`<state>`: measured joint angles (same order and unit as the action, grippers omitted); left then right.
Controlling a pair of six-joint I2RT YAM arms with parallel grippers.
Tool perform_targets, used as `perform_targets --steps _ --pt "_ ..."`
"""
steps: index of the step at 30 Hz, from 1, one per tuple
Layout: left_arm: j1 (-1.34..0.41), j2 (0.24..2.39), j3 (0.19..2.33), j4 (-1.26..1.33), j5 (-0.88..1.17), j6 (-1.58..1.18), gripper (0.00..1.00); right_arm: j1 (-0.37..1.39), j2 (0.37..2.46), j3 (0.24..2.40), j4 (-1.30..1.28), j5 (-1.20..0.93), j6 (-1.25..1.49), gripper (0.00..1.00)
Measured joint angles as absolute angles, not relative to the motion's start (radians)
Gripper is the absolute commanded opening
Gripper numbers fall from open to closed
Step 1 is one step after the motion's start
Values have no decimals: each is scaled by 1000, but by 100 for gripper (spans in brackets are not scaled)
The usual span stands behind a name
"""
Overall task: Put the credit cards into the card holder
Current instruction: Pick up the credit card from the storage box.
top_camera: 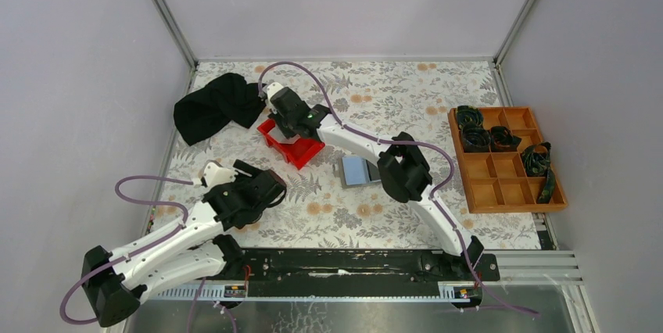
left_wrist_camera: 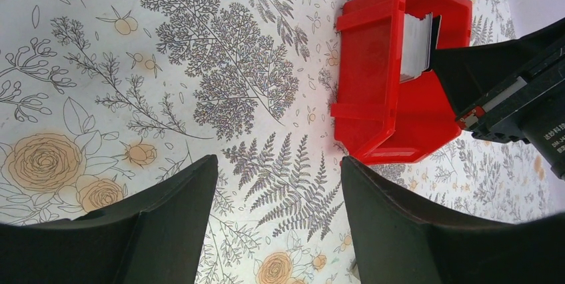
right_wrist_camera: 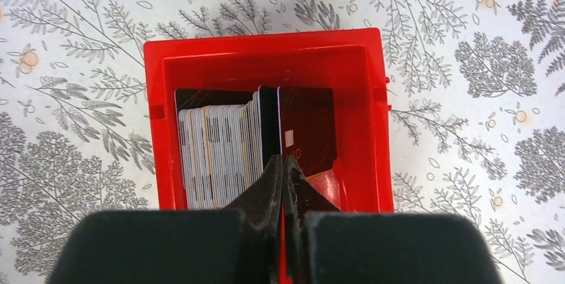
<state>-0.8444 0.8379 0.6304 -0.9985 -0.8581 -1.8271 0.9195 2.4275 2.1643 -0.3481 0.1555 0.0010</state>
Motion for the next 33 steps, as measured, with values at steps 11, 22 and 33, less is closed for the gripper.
perform_targets --steps 11,22,33 --pt "-844 870 640 -981 -868 -1814 76 910 2363 2099 -377 200 -9 0" --pt "-844 820 643 -875 -905 -1686 76 875 2252 2012 -375 181 36 0" --pt "-844 800 643 -641 -920 -1402 85 838 2104 1941 -374 126 100 0"
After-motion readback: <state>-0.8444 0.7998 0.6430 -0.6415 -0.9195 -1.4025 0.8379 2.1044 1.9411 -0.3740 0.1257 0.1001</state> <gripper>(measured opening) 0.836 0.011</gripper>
